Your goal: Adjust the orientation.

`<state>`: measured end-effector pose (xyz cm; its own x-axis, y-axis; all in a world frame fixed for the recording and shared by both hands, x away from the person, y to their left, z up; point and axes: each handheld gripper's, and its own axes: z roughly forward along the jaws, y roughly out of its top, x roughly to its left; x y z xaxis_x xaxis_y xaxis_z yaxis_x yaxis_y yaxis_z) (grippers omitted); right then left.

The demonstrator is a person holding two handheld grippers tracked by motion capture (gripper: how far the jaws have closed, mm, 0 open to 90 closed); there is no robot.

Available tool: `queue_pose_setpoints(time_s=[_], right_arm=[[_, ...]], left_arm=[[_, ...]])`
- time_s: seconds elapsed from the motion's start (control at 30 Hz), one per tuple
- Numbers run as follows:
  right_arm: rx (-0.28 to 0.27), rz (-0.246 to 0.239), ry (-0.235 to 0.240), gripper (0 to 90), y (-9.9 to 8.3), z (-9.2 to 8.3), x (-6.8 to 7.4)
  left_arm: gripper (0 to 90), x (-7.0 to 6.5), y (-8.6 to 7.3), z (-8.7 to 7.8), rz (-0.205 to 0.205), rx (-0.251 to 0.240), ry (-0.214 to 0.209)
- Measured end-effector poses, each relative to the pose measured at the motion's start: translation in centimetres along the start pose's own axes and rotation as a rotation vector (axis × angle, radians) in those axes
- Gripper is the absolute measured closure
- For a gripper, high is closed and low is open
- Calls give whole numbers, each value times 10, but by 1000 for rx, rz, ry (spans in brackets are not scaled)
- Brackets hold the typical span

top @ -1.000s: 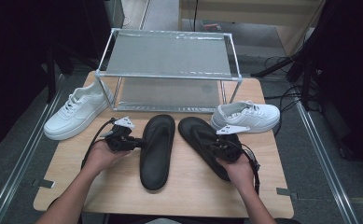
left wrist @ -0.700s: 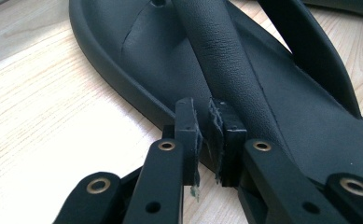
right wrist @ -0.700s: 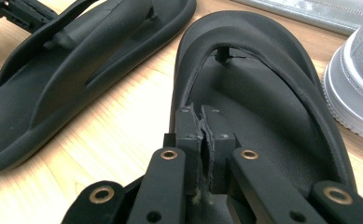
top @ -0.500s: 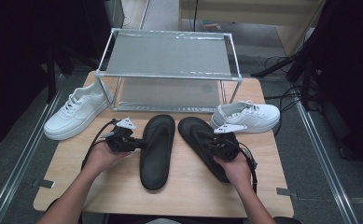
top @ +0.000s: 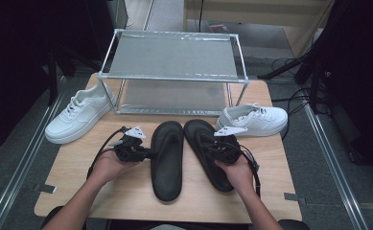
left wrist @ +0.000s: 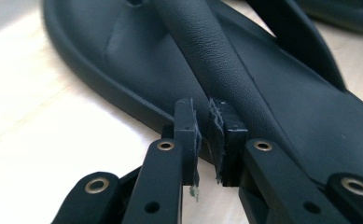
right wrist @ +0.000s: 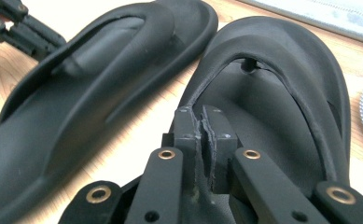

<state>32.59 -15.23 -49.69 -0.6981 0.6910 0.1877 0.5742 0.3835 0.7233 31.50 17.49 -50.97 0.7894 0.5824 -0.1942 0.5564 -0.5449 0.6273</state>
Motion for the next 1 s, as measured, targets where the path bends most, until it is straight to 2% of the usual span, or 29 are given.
queue_pose_setpoints(time_s=[0.27,0.47,0.67,0.77,0.87,1.0], right_arm=[[0,11,3,854,0,0,-1],[-6,23,10,847,0,1,-2],[-6,34,12,843,-1,2,-3],[-9,39,17,840,-1,2,-4],[-9,44,18,836,-1,2,-4],[-12,46,19,832,-1,2,-5]], left_arm=[[820,-21,7,11,62,18,-37],[820,-25,8,13,70,20,-37],[819,-25,8,13,56,16,-40],[827,-26,8,16,38,13,-86],[826,-35,11,21,71,12,-93],[820,-40,12,23,88,13,-88]])
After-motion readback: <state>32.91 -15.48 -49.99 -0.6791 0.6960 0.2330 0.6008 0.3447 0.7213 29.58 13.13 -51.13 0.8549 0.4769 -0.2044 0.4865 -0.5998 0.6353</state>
